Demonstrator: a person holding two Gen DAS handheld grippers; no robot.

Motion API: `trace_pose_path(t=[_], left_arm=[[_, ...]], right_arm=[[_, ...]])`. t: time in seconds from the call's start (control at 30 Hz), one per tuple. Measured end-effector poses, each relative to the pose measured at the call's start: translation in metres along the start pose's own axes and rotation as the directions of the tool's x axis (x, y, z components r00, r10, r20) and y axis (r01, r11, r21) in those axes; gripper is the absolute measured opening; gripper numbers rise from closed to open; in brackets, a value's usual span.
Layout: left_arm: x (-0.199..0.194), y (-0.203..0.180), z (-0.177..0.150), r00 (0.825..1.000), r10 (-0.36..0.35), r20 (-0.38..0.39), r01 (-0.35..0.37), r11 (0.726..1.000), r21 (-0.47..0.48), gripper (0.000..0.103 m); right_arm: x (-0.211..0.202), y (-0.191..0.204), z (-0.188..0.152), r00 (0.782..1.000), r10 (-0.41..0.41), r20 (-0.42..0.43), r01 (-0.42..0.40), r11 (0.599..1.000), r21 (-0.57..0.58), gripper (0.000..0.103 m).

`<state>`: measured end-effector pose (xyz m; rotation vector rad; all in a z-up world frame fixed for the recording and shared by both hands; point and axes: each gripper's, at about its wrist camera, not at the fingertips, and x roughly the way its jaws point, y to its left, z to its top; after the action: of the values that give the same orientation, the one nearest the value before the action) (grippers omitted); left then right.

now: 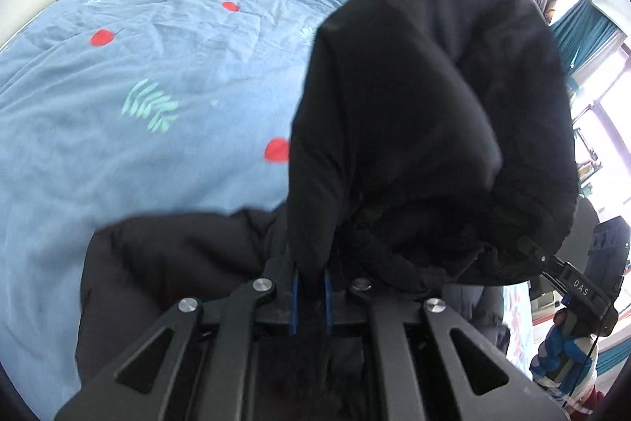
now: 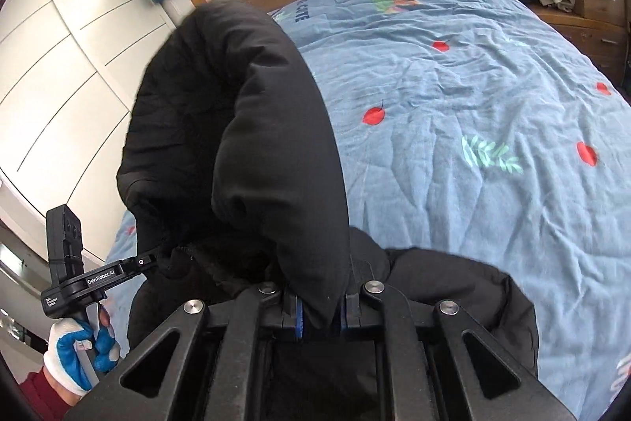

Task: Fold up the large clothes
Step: 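Grasp the jacket hem with both grippers and lift it toward the hood, then lay the held hem onto the jacket and open both grippers, then press and smooth the folded jacket with both open tools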

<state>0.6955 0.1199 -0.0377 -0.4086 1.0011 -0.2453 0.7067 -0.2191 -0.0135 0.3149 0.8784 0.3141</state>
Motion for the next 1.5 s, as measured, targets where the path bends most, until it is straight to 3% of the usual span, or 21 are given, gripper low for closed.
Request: trace_pose_path(t=[0.2, 0.4, 0.47, 0.63, 0.77, 0.83, 1.0, 1.07, 1.17, 1.3, 1.5], left_arm=[[-0.009, 0.017, -0.069, 0.996, 0.041, -0.082, -0.044, 0.998, -0.035, 0.009], [-0.034, 0.015, -0.104, 0.991, 0.088, -0.099, -0.087, 0.996, 0.011, 0.01], [-0.05, 0.017, -0.112, 0.992, 0.092, -0.091, -0.092, 0.996, 0.005, 0.01], [-0.105, 0.011, -0.124, 0.992, 0.126, 0.003, -0.126, 0.991, 0.033, 0.018], [-0.132, -0.026, -0.097, 0.988, 0.103, 0.111, -0.113, 0.99, 0.089, 0.044], [-0.137, -0.046, -0.082, 0.987, 0.074, 0.141, -0.092, 0.988, 0.127, 0.048], [-0.114, -0.094, -0.044, 0.99, 0.032, 0.141, -0.061, 0.976, 0.21, 0.052], [-0.101, -0.11, -0.038, 0.993, 0.019, 0.12, -0.045, 0.974, 0.222, 0.053], [-0.075, -0.126, -0.039, 0.996, 0.029, 0.088, -0.05, 0.967, 0.25, 0.053], [-0.044, -0.117, -0.072, 0.998, 0.046, 0.038, -0.054, 0.967, 0.251, 0.053], [-0.001, -0.08, -0.123, 0.99, 0.142, -0.004, -0.136, 0.953, 0.271, 0.053]], right_arm=[[-0.012, -0.017, -0.077, 0.997, -0.047, -0.063, 0.052, 0.996, 0.073, 0.02], [-0.023, -0.025, -0.116, 0.991, -0.082, -0.105, 0.094, 0.989, 0.11, 0.039], [-0.035, -0.026, -0.124, 0.989, -0.091, -0.113, 0.104, 0.988, 0.112, 0.052], [-0.079, -0.034, -0.133, 0.986, -0.137, -0.09, 0.146, 0.984, 0.101, 0.057], [-0.122, -0.028, -0.11, 0.986, -0.169, 0.013, 0.167, 0.984, 0.068, 0.059], [-0.131, -0.014, -0.09, 0.986, -0.157, 0.056, 0.156, 0.987, 0.026, 0.06], [-0.12, 0.045, -0.036, 0.988, -0.091, 0.123, 0.109, 0.983, -0.148, 0.063], [-0.103, 0.062, -0.024, 0.991, -0.078, 0.112, 0.1, 0.972, -0.213, 0.073], [-0.075, 0.066, -0.024, 0.996, -0.065, 0.055, 0.077, 0.966, -0.247, 0.073], [-0.047, 0.053, -0.06, 0.996, -0.088, -0.025, 0.078, 0.961, -0.265, 0.073], [-0.006, 0.036, -0.129, 0.976, -0.169, -0.14, 0.113, 0.934, -0.338, 0.073]])
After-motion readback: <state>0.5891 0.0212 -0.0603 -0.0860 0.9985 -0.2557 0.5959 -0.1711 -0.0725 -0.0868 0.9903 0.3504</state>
